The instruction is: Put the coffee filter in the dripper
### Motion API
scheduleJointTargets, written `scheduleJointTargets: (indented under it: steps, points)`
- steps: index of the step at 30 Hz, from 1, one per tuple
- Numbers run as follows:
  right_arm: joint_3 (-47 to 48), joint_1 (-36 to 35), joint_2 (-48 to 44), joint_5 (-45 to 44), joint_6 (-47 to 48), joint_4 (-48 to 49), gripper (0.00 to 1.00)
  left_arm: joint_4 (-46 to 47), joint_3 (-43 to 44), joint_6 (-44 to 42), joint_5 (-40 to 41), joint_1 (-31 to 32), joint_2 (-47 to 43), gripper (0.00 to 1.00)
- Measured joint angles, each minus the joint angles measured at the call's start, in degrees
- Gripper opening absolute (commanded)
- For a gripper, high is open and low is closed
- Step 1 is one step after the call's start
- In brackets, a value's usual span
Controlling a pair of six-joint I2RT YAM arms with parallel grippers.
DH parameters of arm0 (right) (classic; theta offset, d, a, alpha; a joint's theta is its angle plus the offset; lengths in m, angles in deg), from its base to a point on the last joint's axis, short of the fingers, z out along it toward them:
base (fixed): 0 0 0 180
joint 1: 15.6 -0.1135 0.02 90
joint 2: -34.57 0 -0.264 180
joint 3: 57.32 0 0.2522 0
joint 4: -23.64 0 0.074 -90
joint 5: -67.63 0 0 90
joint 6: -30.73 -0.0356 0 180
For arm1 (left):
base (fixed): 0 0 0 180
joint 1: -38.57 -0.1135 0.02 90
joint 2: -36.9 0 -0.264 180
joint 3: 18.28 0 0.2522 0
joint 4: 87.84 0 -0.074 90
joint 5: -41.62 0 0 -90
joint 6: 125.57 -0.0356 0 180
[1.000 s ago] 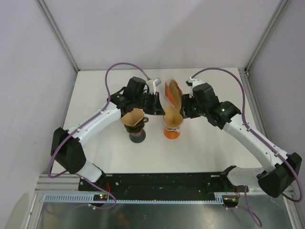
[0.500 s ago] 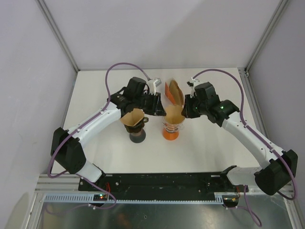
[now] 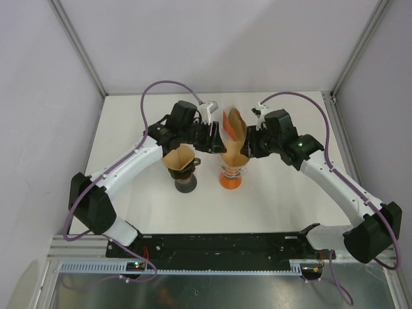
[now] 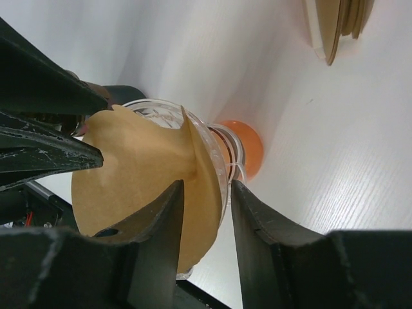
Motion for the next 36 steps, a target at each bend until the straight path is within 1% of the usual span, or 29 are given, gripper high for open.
scheduleJointTargets:
  steps: [4,7,8,9,10,11,13,14,16,19,22,26,28,29,32,36]
  points:
    - [0.0,0.1,0.0,1.0,0.3,0.6,0.47,0.0,0.7,-0.3,0.0,0.0,0.0,0.58]
    - [0.0,0.1,-0.1,1.1,0.7,0.7,0.54,0.0,1.0,-0.4,0.1,0.0,0.0,0.62]
    - [0.0,0.1,-0.1,1.0,0.9,0.7,0.59,0.0,1.1,-0.7,0.3,0.0,0.0,0.66]
    - [0.1,0.2,-0.2,1.0,1.1,0.6,0.70,0.0,1.3,-0.9,0.6,0.0,-0.1,0.68]
    - [0.3,0.2,-0.2,0.9,1.3,0.4,0.85,-0.1,1.6,-1.2,1.2,0.0,-0.1,0.73]
    - [0.6,0.3,-0.3,0.7,1.6,0.1,0.92,-0.3,2.1,-1.8,1.9,0.0,-0.2,0.77]
    - [1.7,0.6,-0.6,0.0,2.1,-0.4,0.98,-0.4,3.0,-3.0,3.6,-0.1,-0.7,0.88]
    - [2.7,0.9,-1.0,-0.5,2.8,-0.7,0.98,-0.5,3.7,-4.0,5.1,-0.2,-1.2,0.94]
    - [4.3,1.4,-2.1,-1.2,3.7,-0.6,0.99,-0.8,5.3,-6.1,7.6,-0.6,-2.4,0.98]
    - [7.1,3.3,-4.4,-2.0,4.9,-0.4,0.99,-0.7,7.4,-9.0,11.8,-2.4,-5.2,0.99]
    - [8.7,6.4,-6.6,-3.0,6.1,0.2,0.99,-0.5,8.7,-11.7,16.4,-6.4,-8.0,1.00]
    - [9.1,13.1,-7.7,-4.7,7.6,0.7,0.99,0.0,9.0,-14.9,23.5,-14.8,-10.9,1.00]
    - [9.0,17.2,-7.3,-4.9,8.2,0.7,0.99,0.2,8.8,-15.7,25.4,-18.1,-11.7,1.00]
    - [8.9,18.8,-7.0,-4.8,8.3,0.7,0.99,0.4,8.5,-16.0,26.0,-21.7,-12.1,1.00]
    - [7.1,25.1,-6.4,-3.9,8.3,1.4,0.99,2.5,4.5,-16.2,27.4,-31.4,-14.2,1.00]
    - [2.2,30.7,-6.4,-3.0,7.6,4.3,0.99,5.0,-3.0,-16.4,28.4,-42.2,-16.7,1.00]
